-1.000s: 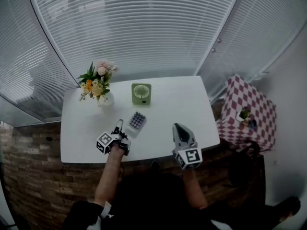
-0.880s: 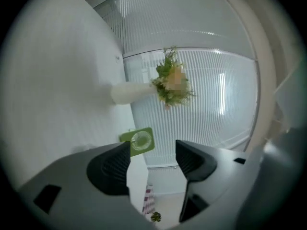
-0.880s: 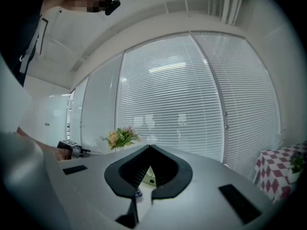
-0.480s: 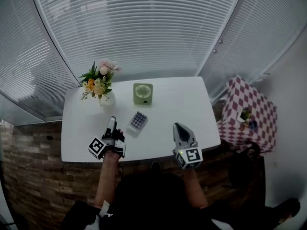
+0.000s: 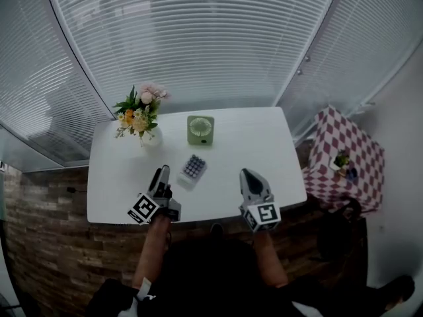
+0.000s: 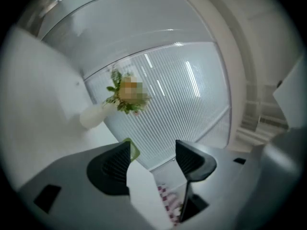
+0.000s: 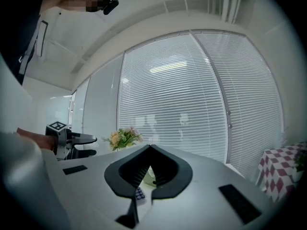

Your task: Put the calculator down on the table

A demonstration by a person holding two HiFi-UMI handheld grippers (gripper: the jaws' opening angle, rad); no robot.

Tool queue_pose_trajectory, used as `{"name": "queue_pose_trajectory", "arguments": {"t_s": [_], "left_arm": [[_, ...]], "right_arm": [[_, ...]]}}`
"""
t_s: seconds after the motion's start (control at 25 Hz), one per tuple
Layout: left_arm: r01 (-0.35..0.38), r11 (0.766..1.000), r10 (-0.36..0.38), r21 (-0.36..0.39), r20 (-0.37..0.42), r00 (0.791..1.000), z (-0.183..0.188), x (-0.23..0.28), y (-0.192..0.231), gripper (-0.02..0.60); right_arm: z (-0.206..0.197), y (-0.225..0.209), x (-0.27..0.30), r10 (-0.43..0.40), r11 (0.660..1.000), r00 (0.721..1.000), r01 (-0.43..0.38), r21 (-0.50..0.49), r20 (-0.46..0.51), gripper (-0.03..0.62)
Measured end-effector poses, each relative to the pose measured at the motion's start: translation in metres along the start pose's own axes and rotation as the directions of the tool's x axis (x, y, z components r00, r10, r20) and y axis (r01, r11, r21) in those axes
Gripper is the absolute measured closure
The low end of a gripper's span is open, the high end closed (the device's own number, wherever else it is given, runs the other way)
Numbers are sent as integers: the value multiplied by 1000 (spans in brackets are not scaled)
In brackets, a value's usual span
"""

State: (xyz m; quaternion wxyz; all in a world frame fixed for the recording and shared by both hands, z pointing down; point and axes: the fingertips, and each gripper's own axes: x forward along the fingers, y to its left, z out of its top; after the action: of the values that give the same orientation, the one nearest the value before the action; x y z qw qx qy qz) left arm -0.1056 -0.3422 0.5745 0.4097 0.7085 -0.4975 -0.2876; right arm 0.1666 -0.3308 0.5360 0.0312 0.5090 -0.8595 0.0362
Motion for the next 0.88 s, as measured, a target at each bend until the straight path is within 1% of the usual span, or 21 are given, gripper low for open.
{"name": "queue_pose_trajectory", "arguments": {"t_s": [0.04,0.08,0.12,0.16,0.2,0.24,0.28,0.32,0.48,0.52,0.56,0.6,0.64,0.68,0.76,0.8,0.88], "left_arm": [[-26,991,27,133,-12,1000,0,-2,-1,308],[-43,963,50,267,-19,999,0,-4,-3,308],[-48,918,62,394,-24,998,1,-5,-8,308],[-43,862,65,506,-27,998,3,-6,-15,308],[-35,801,64,597,-29,998,4,-7,-23,308],[-26,744,62,668,-30,998,6,-7,-30,308],[-17,693,58,721,-32,998,7,-7,-36,308],[-6,647,51,763,-36,998,7,-7,-41,308],[53,460,-14,886,-53,999,2,-5,-70,308],[60,418,-30,907,-52,998,-1,-6,-78,308],[65,384,-44,921,-52,998,-2,-7,-85,308],[68,365,-56,928,-51,997,-2,-9,-90,308],[70,364,-65,929,-50,997,-1,-11,-93,308],[71,377,-74,924,-46,996,1,-13,-95,308],[64,409,-84,910,-32,996,7,-16,-96,308],[57,420,-85,906,-24,996,9,-17,-96,308],[46,429,-82,902,-12,997,12,-19,-94,308]], "right_arm": [[0,0,1,-2,1000,1000,2,0,-3,589],[0,0,1,-3,1000,1000,3,-2,-7,589],[0,0,2,-4,1000,1000,4,-8,-9,589],[0,0,3,-4,1000,1000,4,-14,-9,589],[0,1,4,-3,1000,1000,2,-15,-9,589],[0,2,4,-1,1000,1000,1,-14,-10,589],[0,3,5,0,1000,1000,-1,-12,-10,589],[1,4,6,1,1000,1000,-1,-11,-9,589],[1,4,8,-2,1000,1000,2,-5,-7,589],[2,5,9,1,1000,1000,-1,-5,-3,589],[2,6,10,4,1000,1000,-4,-7,3,589],[2,7,11,9,1000,1000,-9,-8,8,589],[1,7,13,12,1000,1000,-12,-5,12,589],[1,8,15,12,1000,1000,-12,5,14,589],[2,11,17,10,1000,1000,-10,24,11,589],[3,12,17,10,1000,1000,-10,23,10,589],[5,13,19,11,1000,1000,-11,17,15,589]]}}
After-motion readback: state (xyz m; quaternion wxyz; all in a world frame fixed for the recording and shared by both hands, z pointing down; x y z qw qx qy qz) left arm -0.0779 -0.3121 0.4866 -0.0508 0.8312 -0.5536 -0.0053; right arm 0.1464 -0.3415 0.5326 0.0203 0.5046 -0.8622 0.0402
